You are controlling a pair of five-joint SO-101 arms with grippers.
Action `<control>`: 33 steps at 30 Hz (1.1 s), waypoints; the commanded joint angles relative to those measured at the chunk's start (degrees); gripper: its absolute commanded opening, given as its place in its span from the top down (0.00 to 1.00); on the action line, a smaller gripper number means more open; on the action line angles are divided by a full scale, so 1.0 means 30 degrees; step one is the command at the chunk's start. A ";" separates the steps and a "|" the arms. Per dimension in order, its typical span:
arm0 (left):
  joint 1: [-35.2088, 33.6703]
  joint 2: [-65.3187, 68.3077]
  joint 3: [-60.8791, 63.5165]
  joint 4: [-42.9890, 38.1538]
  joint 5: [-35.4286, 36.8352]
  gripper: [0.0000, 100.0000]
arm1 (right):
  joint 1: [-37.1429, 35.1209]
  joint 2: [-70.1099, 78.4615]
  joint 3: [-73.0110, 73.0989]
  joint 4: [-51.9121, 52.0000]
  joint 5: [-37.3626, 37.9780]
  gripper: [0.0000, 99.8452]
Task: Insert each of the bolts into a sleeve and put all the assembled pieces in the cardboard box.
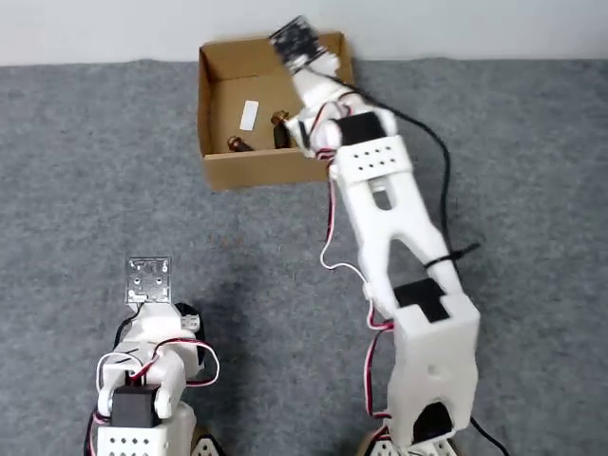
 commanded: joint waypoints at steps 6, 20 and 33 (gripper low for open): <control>-0.0176 -0.0088 -0.0044 0.0059 0.0205 0.99 | 0.1568 -0.5201 -0.1143 0.6432 -0.2667 0.99; -0.0176 -0.0088 -0.0044 0.0059 0.0205 0.99 | 0.4264 -1.0711 -0.0850 1.4960 -0.4894 0.99; -0.0176 -0.0088 -0.0044 0.0059 0.0205 0.99 | 0.5465 -2.0264 1.0579 1.3084 -0.5216 0.99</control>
